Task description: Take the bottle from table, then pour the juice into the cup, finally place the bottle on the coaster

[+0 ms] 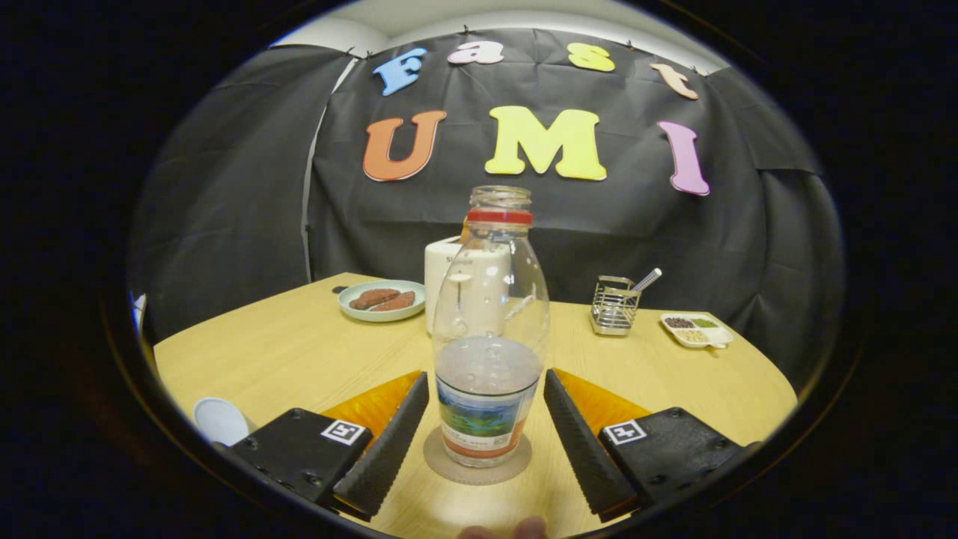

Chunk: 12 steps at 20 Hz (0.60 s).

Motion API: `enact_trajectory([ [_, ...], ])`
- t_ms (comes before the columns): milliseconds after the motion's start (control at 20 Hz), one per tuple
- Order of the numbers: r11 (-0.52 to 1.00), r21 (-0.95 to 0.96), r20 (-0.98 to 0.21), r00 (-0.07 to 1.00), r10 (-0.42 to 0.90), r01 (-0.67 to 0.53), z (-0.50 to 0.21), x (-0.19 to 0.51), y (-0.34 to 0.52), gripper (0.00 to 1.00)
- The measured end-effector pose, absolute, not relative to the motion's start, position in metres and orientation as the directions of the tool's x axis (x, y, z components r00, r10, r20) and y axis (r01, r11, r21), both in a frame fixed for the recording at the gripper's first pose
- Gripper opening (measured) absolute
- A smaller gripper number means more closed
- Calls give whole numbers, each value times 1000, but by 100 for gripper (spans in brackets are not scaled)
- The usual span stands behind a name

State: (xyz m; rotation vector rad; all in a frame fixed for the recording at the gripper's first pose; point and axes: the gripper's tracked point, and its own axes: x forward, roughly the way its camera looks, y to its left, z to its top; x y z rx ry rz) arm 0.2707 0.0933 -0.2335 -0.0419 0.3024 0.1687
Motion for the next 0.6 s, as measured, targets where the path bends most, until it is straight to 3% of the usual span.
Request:
enact_trajectory([
  [600,990,60,-155,978,138,-131,-125,204,82,99],
])
